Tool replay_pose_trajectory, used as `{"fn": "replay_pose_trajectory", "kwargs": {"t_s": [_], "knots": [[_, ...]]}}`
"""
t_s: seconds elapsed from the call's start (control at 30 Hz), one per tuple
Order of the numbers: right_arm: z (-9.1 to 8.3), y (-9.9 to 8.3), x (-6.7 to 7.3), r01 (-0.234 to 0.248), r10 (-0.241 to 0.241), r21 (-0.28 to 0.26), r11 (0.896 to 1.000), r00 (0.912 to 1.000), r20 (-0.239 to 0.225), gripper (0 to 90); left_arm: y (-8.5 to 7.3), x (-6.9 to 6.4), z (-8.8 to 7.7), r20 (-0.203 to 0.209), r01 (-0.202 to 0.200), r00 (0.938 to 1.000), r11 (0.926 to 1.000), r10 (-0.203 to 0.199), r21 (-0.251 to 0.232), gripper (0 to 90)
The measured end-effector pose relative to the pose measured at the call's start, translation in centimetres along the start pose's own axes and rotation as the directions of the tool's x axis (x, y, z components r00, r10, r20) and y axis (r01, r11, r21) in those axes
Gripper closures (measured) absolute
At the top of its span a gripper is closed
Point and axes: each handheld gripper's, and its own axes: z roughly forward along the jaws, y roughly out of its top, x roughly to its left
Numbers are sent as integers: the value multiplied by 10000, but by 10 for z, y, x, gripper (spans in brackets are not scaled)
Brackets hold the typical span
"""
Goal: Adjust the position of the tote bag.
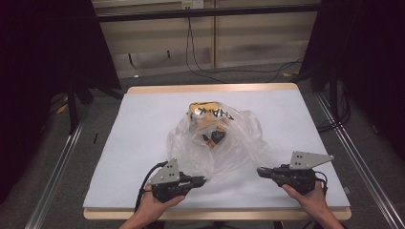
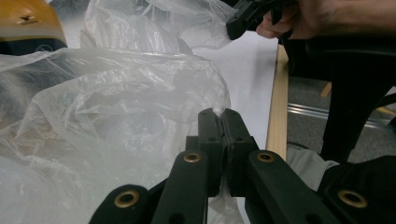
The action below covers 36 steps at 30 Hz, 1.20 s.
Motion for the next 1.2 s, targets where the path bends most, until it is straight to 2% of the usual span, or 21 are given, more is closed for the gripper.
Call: {"fn": "replay_pose_trajectory", "kwargs": {"t_s": [0.03,0.07,0.17,0.23,0.33,0.4,0.43,0.63,0.9,0.93,1.03,1.07,1.2], "knots": [[0,2,1,-32,32,-85,10000,10000,-29,898,1,1,-3,-16,46,10000,9999,-47,-156,884],[-1,5,1,-22,22,-171,9999,10000,-18,898,2,1,-4,-85,-41,10000,9999,40,-118,885],[-1,12,2,34,-35,-373,9993,10000,-44,899,4,3,-9,-241,20,9997,9998,-24,-185,885],[-1,16,2,115,-120,-449,9989,9999,-109,898,5,4,-10,-219,85,9997,9992,-93,-388,885],[-1,20,1,111,-119,-500,9987,9998,-159,899,6,5,-12,-310,61,9995,9994,-71,-345,885],[0,23,1,116,-122,-564,9983,9999,-109,899,8,6,-13,-297,55,9995,9988,-70,-486,885],[0,28,-1,177,-185,-649,9977,9998,-111,899,12,6,-15,-345,17,9994,9979,-39,-647,885],[3,41,-4,225,-241,-831,9963,9996,-176,899,20,7,-22,-417,-174,9990,9966,141,-807,886],[3,53,-7,370,-384,-1138,9928,9992,-96,900,30,11,-34,-707,-197,9974,9930,115,-1168,886],[2,54,-7,338,-349,-1174,9925,9994,-74,900,32,11,-35,-757,-344,9968,9932,261,-1116,886],[-1,60,-10,368,-373,-1422,9892,9993,-8,900,42,13,-39,-794,-484,9961,9921,394,-1160,886],[-2,63,-11,364,-374,-1527,9876,9993,-38,900,45,15,-40,-695,-507,9967,9914,425,-1209,886],[-5,71,-12,493,-497,-1677,9846,9988,20,900,52,20,-44,-614,-487,9973,9888,404,-1413,886]]}}
